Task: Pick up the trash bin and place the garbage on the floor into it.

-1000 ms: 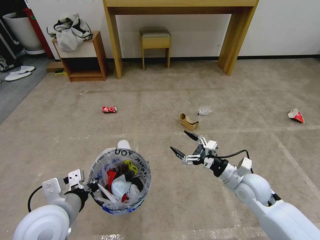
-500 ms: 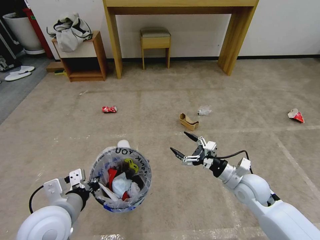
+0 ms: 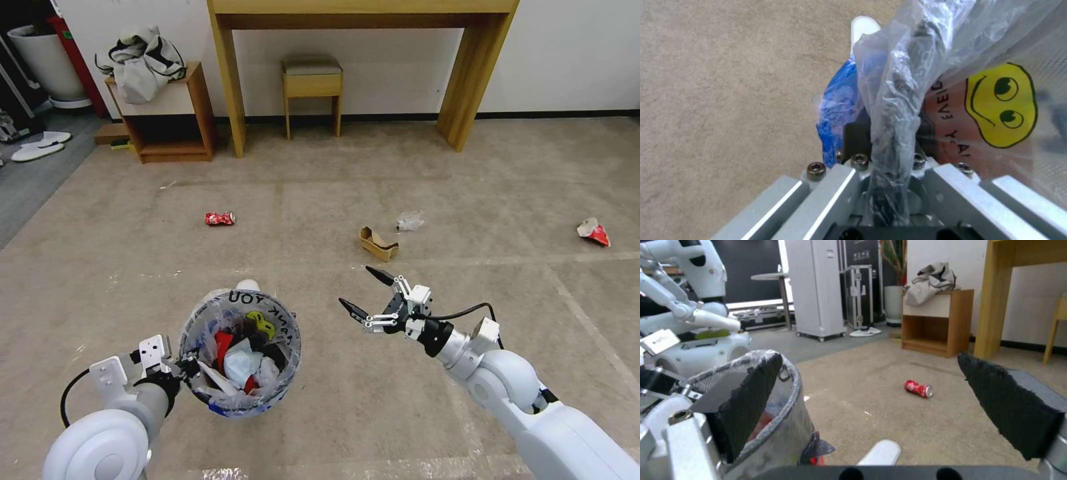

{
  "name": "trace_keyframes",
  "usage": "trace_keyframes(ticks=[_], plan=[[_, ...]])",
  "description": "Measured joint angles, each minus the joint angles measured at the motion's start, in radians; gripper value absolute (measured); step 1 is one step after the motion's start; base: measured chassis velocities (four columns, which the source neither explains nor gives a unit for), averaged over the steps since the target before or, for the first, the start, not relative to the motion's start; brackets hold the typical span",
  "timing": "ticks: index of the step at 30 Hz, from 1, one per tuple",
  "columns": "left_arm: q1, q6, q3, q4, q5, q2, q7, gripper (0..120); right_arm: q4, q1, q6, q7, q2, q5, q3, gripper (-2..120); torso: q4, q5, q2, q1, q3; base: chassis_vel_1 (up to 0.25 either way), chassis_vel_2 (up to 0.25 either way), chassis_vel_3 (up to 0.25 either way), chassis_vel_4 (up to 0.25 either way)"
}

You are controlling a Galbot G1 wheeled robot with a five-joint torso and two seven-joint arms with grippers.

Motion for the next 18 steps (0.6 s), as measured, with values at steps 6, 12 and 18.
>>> trace_keyframes(ticks=[6,12,18], plan=[[-0.006,0.0,0.002,0.005,0.002,-0.001,0.002,0,-0.005,0.0,0.003,-0.002,0.001,-0.001,-0.001,100,0.0,0.0,0.0,0.0,0.0,0.0,0.0,0.0,0.0],[-0.009,-0.001,0.003,0.011,0.004,-0.004,0.003,0,-0.01,0.005,0.003,-0.016,0.001,-0.008,-0.003,100,0.0,0.0,0.0,0.0,0.0,0.0,0.0,0.0,0.0],[-0.013,-0.004,0.002,0.012,0.003,-0.005,0.003,0,-0.014,0.009,-0.003,-0.033,0.001,-0.025,-0.006,100,0.0,0.0,0.0,0.0,0.0,0.0,0.0,0.0,0.0]])
